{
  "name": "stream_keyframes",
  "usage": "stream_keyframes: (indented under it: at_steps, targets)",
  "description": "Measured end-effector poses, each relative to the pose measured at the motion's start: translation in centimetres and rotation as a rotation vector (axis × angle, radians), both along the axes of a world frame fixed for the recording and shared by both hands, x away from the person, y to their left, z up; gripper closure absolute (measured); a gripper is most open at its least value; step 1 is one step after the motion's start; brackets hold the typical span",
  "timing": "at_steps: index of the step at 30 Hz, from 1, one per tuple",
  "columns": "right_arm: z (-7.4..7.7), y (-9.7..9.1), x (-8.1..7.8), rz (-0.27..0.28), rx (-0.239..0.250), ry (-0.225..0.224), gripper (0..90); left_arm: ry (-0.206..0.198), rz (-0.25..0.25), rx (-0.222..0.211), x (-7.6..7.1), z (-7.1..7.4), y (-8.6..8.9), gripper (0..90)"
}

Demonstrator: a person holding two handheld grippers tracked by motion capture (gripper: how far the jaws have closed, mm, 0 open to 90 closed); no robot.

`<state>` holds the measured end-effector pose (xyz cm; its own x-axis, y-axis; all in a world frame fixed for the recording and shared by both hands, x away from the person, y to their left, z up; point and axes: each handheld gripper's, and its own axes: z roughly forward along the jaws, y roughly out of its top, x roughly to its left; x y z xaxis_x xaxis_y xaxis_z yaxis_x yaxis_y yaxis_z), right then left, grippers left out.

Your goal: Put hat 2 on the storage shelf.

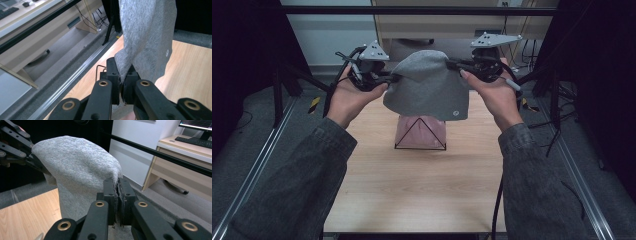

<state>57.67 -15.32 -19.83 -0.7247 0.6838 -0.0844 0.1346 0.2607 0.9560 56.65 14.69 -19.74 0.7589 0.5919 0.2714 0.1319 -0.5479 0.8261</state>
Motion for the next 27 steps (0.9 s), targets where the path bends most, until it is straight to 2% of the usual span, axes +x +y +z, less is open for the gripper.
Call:
stream_keyframes:
  at_steps: [4, 8, 14, 19, 25, 27]
  targets:
    - [-0.2, 0.0, 0.7, -0.009, 0.020, -0.005, 86.3, -0.030, 0.036, -0.028, 0.6, 0.1, 0.2, 86.6]
    - [-0.4, 0.2, 1.6, -0.018, 0.037, -0.005, 86.2, -0.040, 0.069, -0.070, 1.6, -0.2, 0.2, 86.7]
    - [-0.4, -0.1, 2.7, -0.031, 0.066, -0.002, 86.2, -0.072, 0.092, -0.119, 2.2, 0.1, 0.0, 86.7]
    - [0.0, -0.3, 3.4, -0.037, 0.063, -0.011, 86.2, -0.077, 0.098, -0.110, 2.8, 0.3, -0.3, 86.6]
    - [-0.4, -0.3, 4.4, -0.045, 0.054, 0.004, 86.2, -0.072, 0.109, -0.102, 3.8, -0.1, -0.3, 86.5]
    - [-0.9, -0.3, 5.2, -0.054, 0.050, 0.025, 86.1, -0.064, 0.110, -0.097, 4.3, -0.4, -0.4, 86.5]
